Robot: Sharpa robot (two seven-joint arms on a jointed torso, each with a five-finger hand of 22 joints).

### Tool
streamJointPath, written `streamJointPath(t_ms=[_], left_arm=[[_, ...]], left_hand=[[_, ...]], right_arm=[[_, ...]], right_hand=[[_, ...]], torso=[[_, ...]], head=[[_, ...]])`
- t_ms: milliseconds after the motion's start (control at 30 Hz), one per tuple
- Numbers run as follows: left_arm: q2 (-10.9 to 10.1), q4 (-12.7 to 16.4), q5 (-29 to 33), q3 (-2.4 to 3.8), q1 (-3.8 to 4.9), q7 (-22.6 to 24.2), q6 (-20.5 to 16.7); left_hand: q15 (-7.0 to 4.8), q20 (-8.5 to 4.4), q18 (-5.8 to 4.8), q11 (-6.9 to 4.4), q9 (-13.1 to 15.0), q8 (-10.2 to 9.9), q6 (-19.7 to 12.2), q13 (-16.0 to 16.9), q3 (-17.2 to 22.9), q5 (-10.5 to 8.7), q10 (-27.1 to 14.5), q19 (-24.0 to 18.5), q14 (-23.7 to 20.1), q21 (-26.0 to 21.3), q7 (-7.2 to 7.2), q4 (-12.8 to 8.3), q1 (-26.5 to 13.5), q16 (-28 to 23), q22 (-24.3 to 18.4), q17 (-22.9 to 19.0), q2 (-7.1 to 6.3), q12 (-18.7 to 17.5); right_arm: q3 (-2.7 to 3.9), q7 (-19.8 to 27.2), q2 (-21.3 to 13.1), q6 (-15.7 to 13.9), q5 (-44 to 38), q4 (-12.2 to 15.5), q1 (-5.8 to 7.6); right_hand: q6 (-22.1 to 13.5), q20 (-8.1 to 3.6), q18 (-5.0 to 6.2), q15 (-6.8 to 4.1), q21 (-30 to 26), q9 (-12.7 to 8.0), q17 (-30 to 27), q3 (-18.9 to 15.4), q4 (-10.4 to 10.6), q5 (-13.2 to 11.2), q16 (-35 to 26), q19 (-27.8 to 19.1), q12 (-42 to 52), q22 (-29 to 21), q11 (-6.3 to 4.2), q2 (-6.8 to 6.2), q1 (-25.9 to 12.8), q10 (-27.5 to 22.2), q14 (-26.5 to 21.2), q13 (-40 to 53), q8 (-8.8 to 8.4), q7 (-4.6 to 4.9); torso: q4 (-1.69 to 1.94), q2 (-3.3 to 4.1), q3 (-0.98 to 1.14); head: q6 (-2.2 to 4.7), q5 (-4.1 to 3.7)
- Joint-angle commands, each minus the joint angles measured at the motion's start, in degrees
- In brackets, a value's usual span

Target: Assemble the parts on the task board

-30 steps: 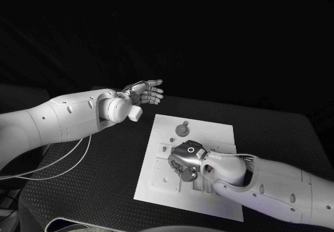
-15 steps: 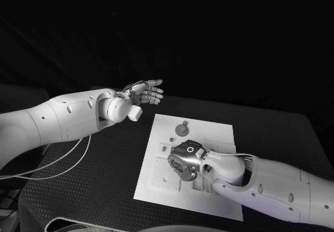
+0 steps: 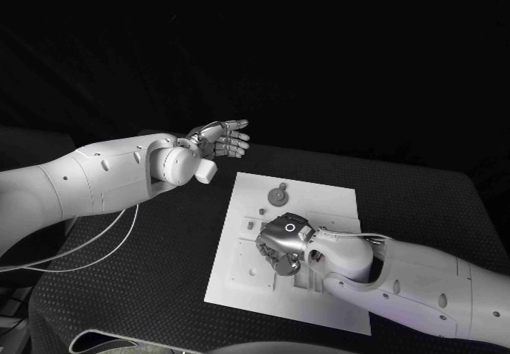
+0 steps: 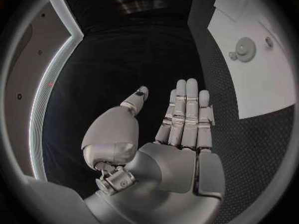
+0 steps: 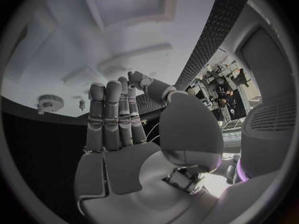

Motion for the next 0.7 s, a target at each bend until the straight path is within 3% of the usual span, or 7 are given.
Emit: streamJointPath(t_ms=[33,700], left_arm=[[0.0,0.2,-0.4,0.04,0.06,0.5,0.8],[-0.2,0.3,-0.6,0.04,0.06,0.3,1.1]], left_hand=[[-0.16,-0.2,0.56,-0.23,-0.1,-0.1,0.4,0.1,-0.1,0.07,-0.1,0.4,0.2,-0.3,0.07,-0.2,0.2,0.1,0.8,0.1,0.4,0.4],[-0.15,-0.19,0.54,-0.22,-0.1,-0.1,0.4,0.1,-0.2,0.07,-0.2,0.3,0.1,-0.3,0.06,-0.3,0.3,0.1,0.8,0.1,0.42,0.4]], right_arm=[[-0.03,0.1,0.2,0.8,-0.8,-0.2,-0.16],[-0.15,0.1,0.5,1.3,-1.0,-0.9,-0.44]], right_hand=[[0.4,-0.21,1.57,-0.33,0.2,0.1,-0.1,0.1,0.1,-0.1,0.1,0.3,0.0,0.0,0.01,-0.09,0.5,0.6,0.2,0.1,0.15,0.02],[0.4,-0.25,1.57,-0.35,0.2,0.1,0.0,0.2,0.2,-0.1,0.1,0.3,0.0,0.0,0.0,-0.11,0.4,0.6,0.2,0.1,0.12,0.01]], torso=[[-0.03,0.01,-0.01],[-0.04,0.0,0.03]], head=[[-0.12,0.07],[-0.54,0.15]])
